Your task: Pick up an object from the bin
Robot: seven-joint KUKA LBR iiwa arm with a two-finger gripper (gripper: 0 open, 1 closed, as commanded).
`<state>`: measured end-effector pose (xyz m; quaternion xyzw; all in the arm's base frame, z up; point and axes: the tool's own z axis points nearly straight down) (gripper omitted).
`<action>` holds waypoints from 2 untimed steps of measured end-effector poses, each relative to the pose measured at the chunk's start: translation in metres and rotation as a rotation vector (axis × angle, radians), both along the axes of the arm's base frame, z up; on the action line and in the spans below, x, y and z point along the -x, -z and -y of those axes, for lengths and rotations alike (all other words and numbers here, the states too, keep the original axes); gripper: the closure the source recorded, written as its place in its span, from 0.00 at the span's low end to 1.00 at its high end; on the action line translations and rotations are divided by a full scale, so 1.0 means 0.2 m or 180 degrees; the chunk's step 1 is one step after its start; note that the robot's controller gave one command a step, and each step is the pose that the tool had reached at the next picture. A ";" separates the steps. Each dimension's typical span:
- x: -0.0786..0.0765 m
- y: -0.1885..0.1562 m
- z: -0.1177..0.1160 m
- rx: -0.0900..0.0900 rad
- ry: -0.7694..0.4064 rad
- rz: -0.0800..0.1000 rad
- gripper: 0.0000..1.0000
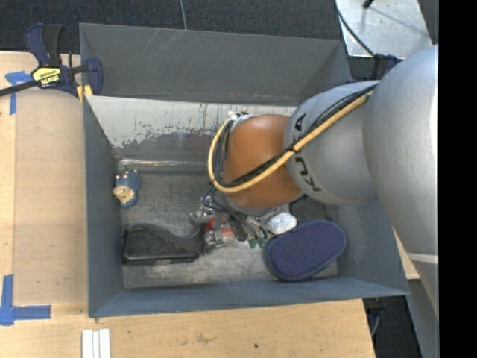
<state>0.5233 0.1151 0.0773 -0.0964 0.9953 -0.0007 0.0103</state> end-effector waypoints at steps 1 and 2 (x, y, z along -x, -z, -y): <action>-0.19 -0.82 0.08 0.0008 -0.0688 -0.0024 1.00; -0.18 -0.80 0.08 0.0005 -0.0683 -0.0055 0.00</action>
Offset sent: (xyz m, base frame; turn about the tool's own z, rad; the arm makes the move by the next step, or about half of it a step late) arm 0.0350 -0.0151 0.1593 -0.2180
